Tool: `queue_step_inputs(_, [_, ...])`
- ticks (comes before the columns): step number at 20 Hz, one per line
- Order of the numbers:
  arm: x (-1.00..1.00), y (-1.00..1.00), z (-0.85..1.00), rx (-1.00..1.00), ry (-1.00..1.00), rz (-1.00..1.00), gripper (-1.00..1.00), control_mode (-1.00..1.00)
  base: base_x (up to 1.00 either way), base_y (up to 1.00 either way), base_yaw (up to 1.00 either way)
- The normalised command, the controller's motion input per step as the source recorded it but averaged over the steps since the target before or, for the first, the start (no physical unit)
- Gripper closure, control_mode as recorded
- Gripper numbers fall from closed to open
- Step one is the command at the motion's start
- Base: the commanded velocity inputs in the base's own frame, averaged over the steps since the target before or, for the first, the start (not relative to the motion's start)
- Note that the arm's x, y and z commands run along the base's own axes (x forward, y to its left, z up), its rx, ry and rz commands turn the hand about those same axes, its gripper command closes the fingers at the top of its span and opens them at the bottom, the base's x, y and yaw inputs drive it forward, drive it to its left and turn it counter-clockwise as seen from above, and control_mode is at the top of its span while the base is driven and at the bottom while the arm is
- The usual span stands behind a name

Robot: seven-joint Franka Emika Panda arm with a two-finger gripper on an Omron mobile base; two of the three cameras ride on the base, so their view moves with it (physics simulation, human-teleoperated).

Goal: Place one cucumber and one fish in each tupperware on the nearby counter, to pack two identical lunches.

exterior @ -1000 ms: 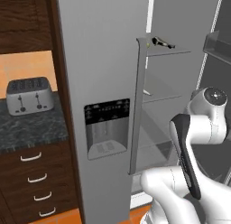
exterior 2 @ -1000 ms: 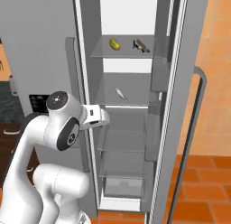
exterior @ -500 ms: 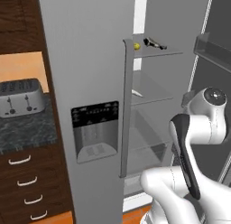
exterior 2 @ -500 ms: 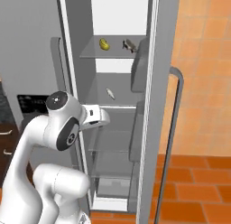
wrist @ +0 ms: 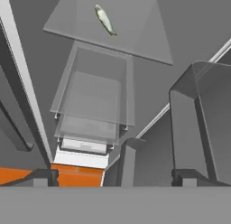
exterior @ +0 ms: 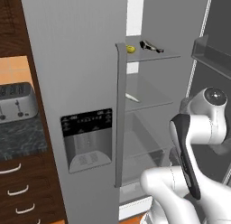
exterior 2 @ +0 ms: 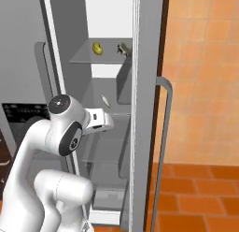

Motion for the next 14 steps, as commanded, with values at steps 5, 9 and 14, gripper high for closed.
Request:
queue_step_inputs(5, [0.45, 0.00, 0.13, 0.01, 0.00, 0.00, -1.00, -1.00, 0.18, -0.03, 0.00])
queue_step_inputs(9, [1.00, 0.08, 0.31, 0.01, -0.04, -0.05, -1.00, -1.00, 0.00, 0.00, 0.00])
queue_step_inputs(14, [1.00, 0.12, 0.17, 0.13, 0.00, -0.03, -1.00, -1.00, 0.00, 0.00, 0.00])
